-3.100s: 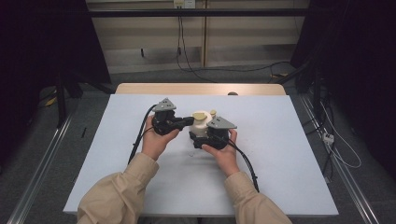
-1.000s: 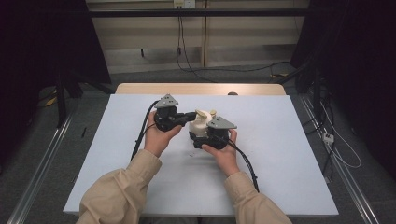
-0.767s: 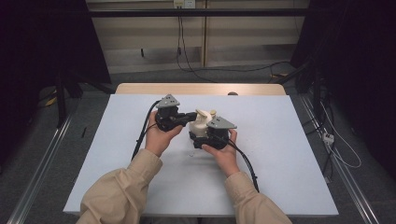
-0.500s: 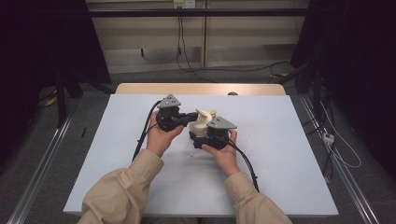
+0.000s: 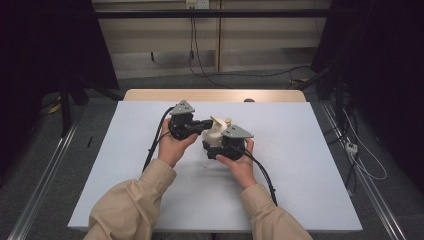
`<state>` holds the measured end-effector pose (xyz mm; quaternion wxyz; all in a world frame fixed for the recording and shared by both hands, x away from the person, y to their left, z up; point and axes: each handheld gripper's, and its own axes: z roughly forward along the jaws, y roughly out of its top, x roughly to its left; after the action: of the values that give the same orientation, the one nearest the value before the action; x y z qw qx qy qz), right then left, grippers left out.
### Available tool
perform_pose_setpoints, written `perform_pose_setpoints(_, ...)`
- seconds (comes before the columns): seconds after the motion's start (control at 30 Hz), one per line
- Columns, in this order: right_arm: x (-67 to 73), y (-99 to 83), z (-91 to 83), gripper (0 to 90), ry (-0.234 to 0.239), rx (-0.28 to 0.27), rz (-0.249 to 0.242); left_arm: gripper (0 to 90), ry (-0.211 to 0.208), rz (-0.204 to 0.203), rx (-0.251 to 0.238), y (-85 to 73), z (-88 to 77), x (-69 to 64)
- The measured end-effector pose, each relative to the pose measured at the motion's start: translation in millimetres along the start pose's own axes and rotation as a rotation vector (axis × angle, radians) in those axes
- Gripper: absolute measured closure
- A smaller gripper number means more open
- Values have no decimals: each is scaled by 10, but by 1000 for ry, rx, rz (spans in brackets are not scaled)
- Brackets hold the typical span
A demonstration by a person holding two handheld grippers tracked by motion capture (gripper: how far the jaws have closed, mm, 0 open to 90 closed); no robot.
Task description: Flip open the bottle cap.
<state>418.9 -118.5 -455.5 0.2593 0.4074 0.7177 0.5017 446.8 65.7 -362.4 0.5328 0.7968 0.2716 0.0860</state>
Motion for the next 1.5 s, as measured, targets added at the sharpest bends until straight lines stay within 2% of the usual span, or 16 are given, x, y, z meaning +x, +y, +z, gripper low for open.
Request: perform_pose_setpoints(1.5,2,-2,-2,46,-1,0,1,900,11,1,5,53,137,-11)
